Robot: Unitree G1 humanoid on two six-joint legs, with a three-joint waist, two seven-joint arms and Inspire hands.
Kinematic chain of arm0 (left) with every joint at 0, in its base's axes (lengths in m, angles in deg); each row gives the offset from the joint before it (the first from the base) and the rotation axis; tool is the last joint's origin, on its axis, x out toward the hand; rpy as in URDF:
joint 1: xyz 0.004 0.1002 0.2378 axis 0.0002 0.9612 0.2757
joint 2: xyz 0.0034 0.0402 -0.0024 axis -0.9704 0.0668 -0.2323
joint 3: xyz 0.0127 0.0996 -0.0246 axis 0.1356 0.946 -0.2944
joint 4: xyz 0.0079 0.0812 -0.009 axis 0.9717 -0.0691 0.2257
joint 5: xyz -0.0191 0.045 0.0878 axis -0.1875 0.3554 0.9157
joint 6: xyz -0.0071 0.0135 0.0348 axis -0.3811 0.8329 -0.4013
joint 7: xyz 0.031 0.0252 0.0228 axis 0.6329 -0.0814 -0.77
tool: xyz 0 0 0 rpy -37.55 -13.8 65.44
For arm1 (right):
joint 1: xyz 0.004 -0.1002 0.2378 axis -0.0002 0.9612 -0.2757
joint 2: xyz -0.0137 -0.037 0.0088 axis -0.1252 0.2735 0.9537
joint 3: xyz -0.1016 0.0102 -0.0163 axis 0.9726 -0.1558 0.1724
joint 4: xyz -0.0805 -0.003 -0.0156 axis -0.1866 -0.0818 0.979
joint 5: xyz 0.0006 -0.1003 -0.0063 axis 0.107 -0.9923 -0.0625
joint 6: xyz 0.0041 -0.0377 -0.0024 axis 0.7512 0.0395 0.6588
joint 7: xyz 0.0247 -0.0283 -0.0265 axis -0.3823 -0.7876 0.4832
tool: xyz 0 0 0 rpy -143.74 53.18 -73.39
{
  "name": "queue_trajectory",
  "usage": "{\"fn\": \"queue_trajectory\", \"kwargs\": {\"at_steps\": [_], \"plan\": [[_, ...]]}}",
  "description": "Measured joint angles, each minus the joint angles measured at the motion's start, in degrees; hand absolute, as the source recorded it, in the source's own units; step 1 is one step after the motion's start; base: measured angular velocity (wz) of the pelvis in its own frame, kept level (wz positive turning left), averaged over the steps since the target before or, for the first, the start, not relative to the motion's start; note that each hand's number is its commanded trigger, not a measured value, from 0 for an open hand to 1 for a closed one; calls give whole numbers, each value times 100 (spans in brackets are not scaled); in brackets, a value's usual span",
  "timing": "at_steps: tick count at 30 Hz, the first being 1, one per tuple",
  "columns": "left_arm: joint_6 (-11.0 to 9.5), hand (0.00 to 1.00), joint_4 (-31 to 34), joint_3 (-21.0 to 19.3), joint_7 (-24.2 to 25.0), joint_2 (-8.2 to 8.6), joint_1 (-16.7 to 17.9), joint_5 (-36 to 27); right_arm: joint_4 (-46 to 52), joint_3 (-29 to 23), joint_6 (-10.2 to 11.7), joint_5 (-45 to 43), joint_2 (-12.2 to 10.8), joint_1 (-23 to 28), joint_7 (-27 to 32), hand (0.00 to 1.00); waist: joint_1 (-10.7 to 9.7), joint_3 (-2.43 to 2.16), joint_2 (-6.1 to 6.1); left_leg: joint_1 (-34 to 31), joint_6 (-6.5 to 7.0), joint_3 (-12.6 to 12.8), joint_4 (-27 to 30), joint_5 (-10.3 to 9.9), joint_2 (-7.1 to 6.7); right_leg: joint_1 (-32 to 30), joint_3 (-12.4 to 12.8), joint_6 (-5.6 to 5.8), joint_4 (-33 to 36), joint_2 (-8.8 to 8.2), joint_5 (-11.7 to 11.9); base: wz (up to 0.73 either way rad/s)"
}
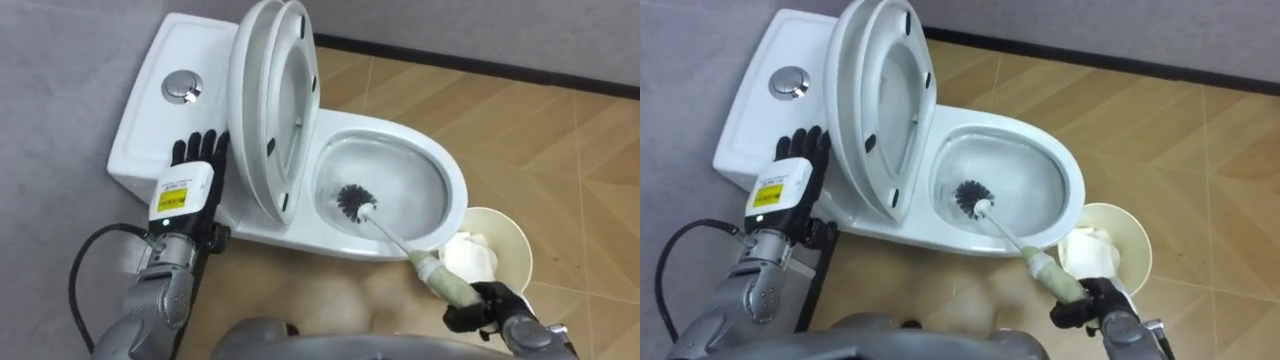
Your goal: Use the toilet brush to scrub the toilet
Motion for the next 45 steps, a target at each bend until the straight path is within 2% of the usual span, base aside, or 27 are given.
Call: {"fn": "queue_trajectory", "kwargs": {"at_steps": [4, 7, 11, 14, 17, 19, 20, 21, 22, 24, 26, 28, 29, 30, 32, 33, 35, 37, 39, 45], "plan": [[14, 0, -2, 2, 90, -103, 40, -4, 250, -10, -52, -96, 189, -106, 20, 100, -22, -13, 20, -58, 17, 54, 10, 17, 1, -98, 79, -1, 25, -6, 0, -8], [19, 0, 25, 1, 107, -169, 39, 39, 332, -15, -106, -90, 231, -168, 80, 100, -39, -26, -30, -105, 14, 52, 18, 36, 6, -117, 24, -1, 6, -6, 0, 5], [14, 0, -37, 45, 18, -169, -105, 108, 199, -1, -189, -139, 258, -375, 207, 100, 29, -34, -70, -278, 12, 18, 149, 41, 16, -258, -8, -18, 49, 1, 10, 5], [9, 0, -102, 59, -96, -188, -299, 360, 121, 9, -202, -448, 364, -549, 281, 100, 89, -34, -69, -594, 10, -25, 325, 43, 26, -557, -94, -35, 253, -18, -3, 5], [-25, 0, -168, 123, -249, -218, -619, 354, -91, 76, -204, -851, 550, -806, 419, 100, 218, -3, -33, -1059, 9, -100, 635, 43, 55, -941, -238, -62, 502, -24, -7, 11], [-128, 0, -339, 203, -400, -336, -923, 351, -302, 248, -203, -1079, 683, -1028, 462, 100, 285, 44, -78, -1336, -3, -168, 811, 48, 63, -1184, -318, -109, 676, -31, -32, 15], [-181, 0, -390, 262, -487, -455, -1127, 351, -467, 407, -201, -1267, 776, -1242, 500, 100, 372, 97, -127, -1533, -11, -170, 905, 48, 87, -1387, -325, -147, 830, -34, -48, 5], [-198, 0, -403, 302, -587, -533, -1311, 351, -537, 631, -202, -1399, 897, -1414, 575, 100, 415, 125, -142, -1792, -26, -239, 1058, 43, 98, -1620, -372, -186, 989, -37, -68, 5], [-208, 0, -422, 316, -649, -562, -1398, 351, -537, 695, -199, -1467, 955, -1485, 633, 100, 451, 134, -154, -1920, -37, -272, 1129, 49, 98, -1754, -376, -199, 1075, -43, -76, 11], [-227, 0, -502, 422, -843, -683, -1682, 341, -532, 939, -201, -1766, 1215, -1743, 807, 100, 583, 168, -97, -2391, -62, -402, 1398, 68, 89, -2166, -547, -260, 1341, -94, -94, 15], [-231, 0, -556, 439, -1027, -761, -1805, 335, -545, 1028, -204, -2038, 1341, -1918, 879, 100, 742, 174, -104, -2648, -76, -428, 1500, 106, 56, -2457, -541, -297, 1529, -131, -119, 11], [-239, 0, -562, 442, -1165, -831, -1836, 310, -610, 1235, -210, -2176, 1491, -2091, 971, 100, 848, 195, -54, -2871, -92, -553, 1622, 151, -4, -2635, -679, -329, 1664, -206, -179, 26], [-224, 0, -631, 452, -1219, -893, -1906, 172, -623, 1473, -224, -2177, 1598, -2173, 999, 100, 985, 203, -56, -3010, -101, -577, 1685, 163, -22, -2783, -690, -340, 1808, -279, -245, 30], [-193, 0, -775, 458, -1298, -940, -1955, 62, -638, 1750, -266, -2185, 1714, -2312, 1023, 100, 1106, 229, -38, -3149, -121, -633, 1751, 176, -65, -2921, -737, -358, 1922, -328, -294, 27], [-73, 0, -946, 538, -1319, -1010, -2036, -91, -625, 2043, -285, -2347, 1860, -2495, 1068, 100, 1212, 278, 9, -3348, -138, -697, 1837, 211, -109, -3109, -822, -369, 2127, -415, -390, 36], [-65, 0, -1033, 641, -1322, -1151, -2042, -114, -573, 2115, -329, -2578, 1875, -2601, 1090, 100, 1292, 282, 24, -3498, -151, -731, 1918, 218, -126, -3246, -871, -389, 2235, -452, -442, 32], [-141, 0, -1037, 745, -1323, -1272, -2053, -103, -459, 2258, -344, -2955, 1879, -2758, 1145, 100, 1361, 287, 36, -3675, -175, -811, 1977, 234, -197, -3395, -1014, -437, 2382, -562, -516, 25], [-181, 0, -1048, 869, -1339, -1270, -2179, -169, -351, 2439, -454, -3275, 1883, -2894, 1191, 100, 1460, 290, 34, -3800, -182, -825, 2050, 229, -213, -3518, -1028, -452, 2485, -592, -563, 19], [-280, 0, -1077, 948, -1391, -1269, -2293, -375, -154, 2717, -662, -3557, 1881, -2992, 1242, 100, 1463, 302, 55, -3888, -193, -915, 2092, 224, -261, -3556, -1111, -443, 2524, -610, -612, 22], [-373, 0, -1105, 984, -1502, -1271, -2284, -563, 412, 2771, -942, -3945, 1926, -2782, 1357, 100, 1449, 303, 55, -3970, -205, -908, 2120, 179, -257, -3603, -1161, -442, 2502, -615, -663, 5]]}}
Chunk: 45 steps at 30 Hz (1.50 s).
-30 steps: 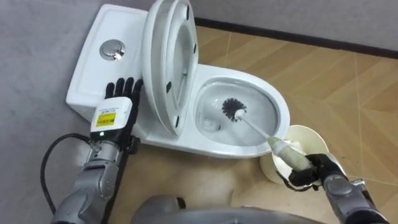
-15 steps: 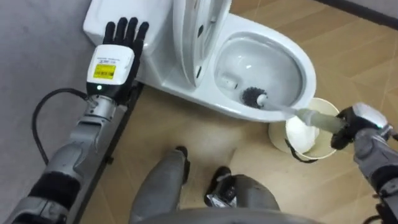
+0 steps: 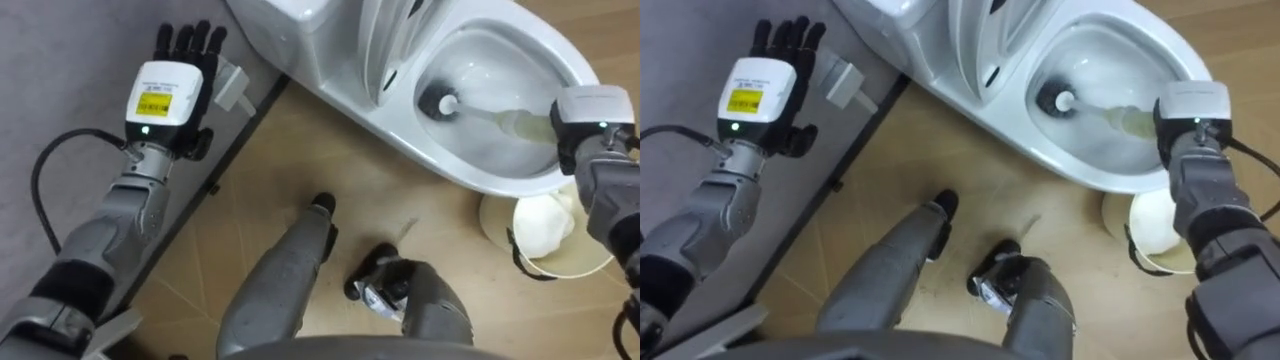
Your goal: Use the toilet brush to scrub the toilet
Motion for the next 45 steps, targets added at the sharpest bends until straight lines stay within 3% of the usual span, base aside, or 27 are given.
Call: {"fn": "queue_trajectory", "kwargs": {"at_steps": [7, 17, 21, 24, 31, 34, 38, 45], "plan": [[9, 0, 12, 32, -54, -6, 0, -138, 131, 101, -93, 288, 17, 28, 42, 100, 14, -8, 13, -86, -5, 36, 61, -3, 17, -73, 25, -11, 43, 16, -25, 0], [225, 0, 137, 34, -470, -35, -79, -161, -563, 143, -38, 3483, -133, -445, 13, 100, -13, -5, 11, -180, -13, 154, 117, -24, 45, -272, 182, -50, 290, -21, -59, -4], [370, 0, 386, -113, -933, 4, -87, -127, -867, -486, 53, 4724, -275, -446, 162, 100, -44, 1, 2, -196, -12, 195, 129, -19, 59, -291, 184, -67, 337, -45, -84, 0], [420, 0, 425, -141, -1217, 4, -91, -130, -918, -617, 53, 5171, -301, -448, 414, 100, -141, 4, -2, -187, 0, 248, 128, -13, 57, -292, 200, -66, 359, -75, -86, 0], [574, 0, 428, -141, -1298, 189, -280, -135, -908, -817, 122, 4954, -472, -452, 479, 100, -383, 41, -12, -180, 20, 301, 301, -15, 47, -268, 235, -35, 451, -96, -142, 1], [590, 0, 440, -135, -1282, 357, -381, -94, -868, -795, 170, 4167, -501, -476, 458, 100, -349, 90, -14, -195, 29, 331, 338, -25, 67, -324, 302, -33, 518, -77, -164, -7], [597, 0, 452, -96, -1236, 369, -490, -117, -867, -606, 162, 3303, -548, -622, 343, 100, -292, 114, 30, -197, 12, 311, 374, -52, 87, -332, 303, -52, 537, -45, -153, -4], [548, 0, 422, 70, -833, 345, -742, -100, -53, -182, -85, 1255, -547, -723, 3, 100, -264, 111, 41, -138, -11, 359, 370, -98, 167, -291, 334, -89, 485, 27, -114, -6]]}}
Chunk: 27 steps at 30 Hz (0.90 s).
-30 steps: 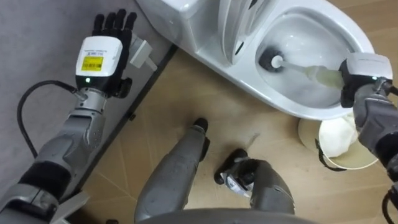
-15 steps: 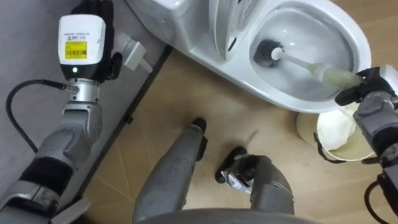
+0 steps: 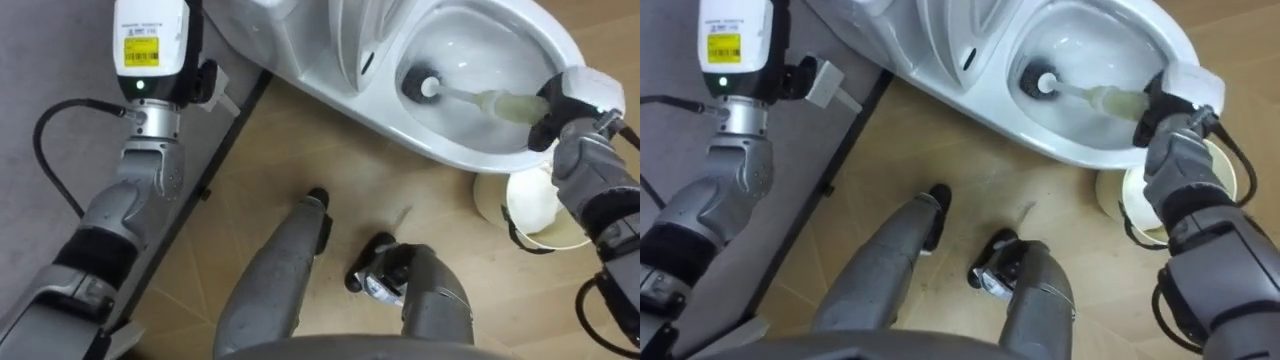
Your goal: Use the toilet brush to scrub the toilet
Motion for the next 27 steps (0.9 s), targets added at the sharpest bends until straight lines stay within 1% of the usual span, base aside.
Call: {"fn": "queue_trajectory", "kwargs": {"at_steps": [2, 3, 5, 6, 7, 9, 10, 13, 14, 15, 17, 18, 19, 20, 21, 22, 24, 25, 27], "plan": [[-14, 0, -40, 222, 100, -59, -22, -46, 242, 189, -98, -350, 9, -2, -115, 100, -27, -1, 1, 74, -3, 46, -34, -9, 21, 45, 30, -5, -19, 4, -3, -11], [-75, 0, -45, 337, 208, -103, -22, -80, 444, 280, -138, -653, 10, 13, -188, 100, -38, -2, 1, 121, -9, 89, -49, -28, 51, 68, 72, -9, -37, 23, -2, -17], [-181, 0, -83, 447, 328, -135, -37, -148, 726, 371, -147, -1119, 15, 19, -303, 100, -63, -11, 17, 156, -11, 162, -63, -54, 96, 88, 113, -37, -74, 65, 13, -21], [-183, 0, -127, 481, 389, -135, -83, -150, 845, 378, -151, -1397, 15, 44, -370, 100, -92, -11, 18, 182, -12, 180, -90, -55, 95, 98, 155, -38, -83, 89, 15, -13], [-184, 0, -163, 497, 428, -136, -124, -162, 911, 376, -155, -1498, 28, 63, -409, 100, -106, -15, 24, 186, -13, 187, -110, -55, 97, 97, 161, -37, -82, 93, 12, 0], [-191, 0, -301, 528, 564, -138, -273, -276, 1300, 396, -166, -1784, 156, 157, -563, 100, -114, -28, 44, 188, -20, 202, -163, -51, 105, 74, 176, -40, -96, 102, 12, 0], [-192, 0, -320, 529, 586, -139, -289, -287, 1352, 404, -168, -1839, 168, 162, -593, 100, -117, -33, 51, 187, -20, 208, -163, -52, 109, 71, 184, -41, -96, 107, 12, 0], [-216, 0, -416, 577, 664, -179, -368, -393, 1691, 467, -187, -2074, 228, 225, -791, 100, -164, -71, 86, 190, -23, 215, -142, -50, 123, 86, 179, -51, -128, 123, 19, 0], [-221, 0, -442, 587, 678, -220, -366, -404, 1902, 480, -194, -2238, 230, 303, -864, 100, -209, -82, 104, 214, -22, 217, -158, -50, 129, 120, 170, -50, -161, 133, 21, 0], [-221, 0, -444, 601, 721, -259, -366, -408, 2123, 497, -203, -2377, 234, 404, -945, 100, -226, -100, 92, 245, -22, 235, -194, -50, 134, 141, 187, -46, -187, 141, 23, 0], [-239, 0, -495, 636, 748, -326, -375, -518, 2482, 525, -262, -2413, 268, 512, -1114, 100, -257, -117, 81, 285, -21, 270, -265, -50, 136, 149, 227, -35, -205, 145, 29, -7], [-295, 0, -522, 639, 774, -357, -373, -587, 2733, 570, -302, -2412, 364, 600, -1199, 100, -250, -120, 77, 316, -20, 303, -272, -50, 147, 164, 257, -33, -205, 150, 32, -10], [-306, 0, -528, 641, 793, -372, -369, -612, 2824, 569, -302, -2412, 390, 633, -1243, 100, -252, -126, 73, 331, -20, 324, -281, -50, 153, 169, 274, -33, -207, 153, 32, -11], [-306, 0, -540, 645, 848, -389, -355, -667, 2916, 569, -302, -2411, 411, 676, -1297, 100, -263, -161, 77, 345, -20, 338, -289, -50, 166, 183, 285, -37, -224, 168, 40, -8], [-302, 0, -544, 692, 910, -389, -343, -743, 2942, 570, -302, -2387, 434, 708, -1304, 100, -266, -205, 90, 361, -21, 336, -299, -49, 191, 212, 274, -41, -276, 197, 64, -6], [-299, 0, -552, 697, 934, -392, -345, -768, 2950, 574, -300, -2354, 452, 721, -1304, 100, -265, -217, 84, 381, -22, 340, -299, -48, 196, 226, 272, -46, -291, 198, 71, -5], [-274, 0, -605, 694, 982, -406, -324, -756, 2944, 564, -294, -2270, 472, 710, -1320, 100, -274, -231, 48, 450, -22, 395, -307, -47, 210, 268, 320, -48, -285, 195, 73, -8], [-254, 0, -602, 691, 1000, -415, -320, -768, 2926, 565, -287, -2233, 472, 699, -1316, 100, -285, -231, 44, 461, -21, 400, -339, -46, 210, 277, 321, -49, -284, 191, 73, 0], [-169, 0, -589, 688, 1053, -445, -351, -710, 2558, 533, -254, -1813, 432, 532, -1250, 100, -345, -222, -3, 499, -18, 402, -365, -30, 201, 302, 323, -43, -287, 185, 76, 4]]}}
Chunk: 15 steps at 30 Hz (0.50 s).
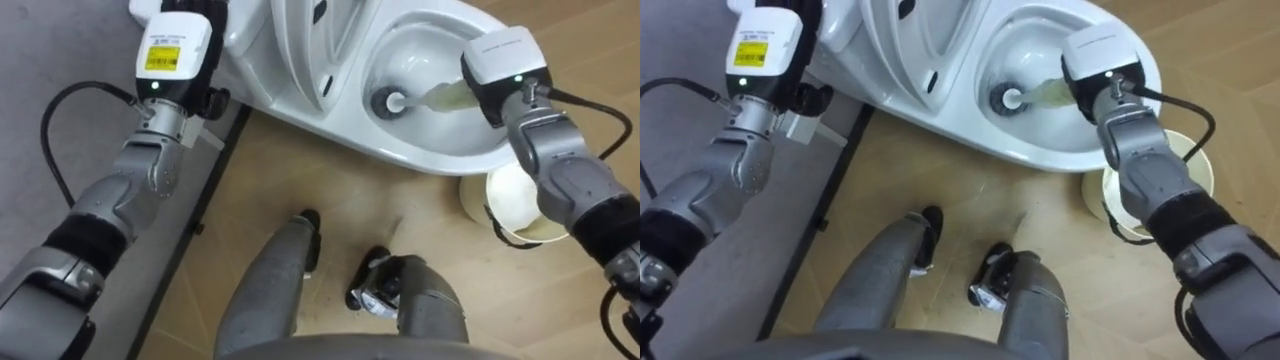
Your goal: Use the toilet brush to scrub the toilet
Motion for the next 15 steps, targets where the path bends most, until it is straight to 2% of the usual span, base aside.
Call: {"fn": "queue_trajectory", "kwargs": {"at_steps": [1, 4, 6, 9, 11, 15], "plan": [[15, 0, 2, 2, 22, 0, -18, 30, -67, -39, 3, 112, -11, -19, 27, 100, -26, 9, -29, 7, 0, 8, 12, 0, 1, 0, 7, 0, 8, -2, 0, 0], [110, 0, 37, -71, 38, -83, -31, 222, -432, -238, 171, 705, -95, -153, 197, 100, -37, 63, -258, 48, 4, 105, -7, 20, 2, -48, 108, -8, 82, -33, -7, -10], [121, 0, 45, -86, 37, -182, -106, 227, -830, -307, 374, 1263, -85, -349, 307, 100, -106, 124, -391, 43, 24, 150, -12, 53, -2, -77, 124, -9, 127, -60, -12, 0], [185, 0, 41, -102, 37, -182, -185, 232, -1190, -455, 593, 1871, -96, -503, 457, 100, -177, 161, -458, 26, 48, 157, -24, 70, -7, -79, 125, 12, 153, -73, 1, 3], [243, 0, 45, -99, 44, -183, -201, 251, -1508, -471, 647, 2236, -114, -690, 531, 100, -212, 175, -481, 25, 74, 185, -31, 86, -8, -112, 165, 33, 208, -111, 9, 0], [294, 0, 38, -98, 134, -185, -294, 399, -2023, -673, 767, 2872, -124, -895, 929, 100, -237, 180, -485, -25, 101, 189, -74, 145, -28, -158, 106, 32, 206, -163, 63, 1]]}}
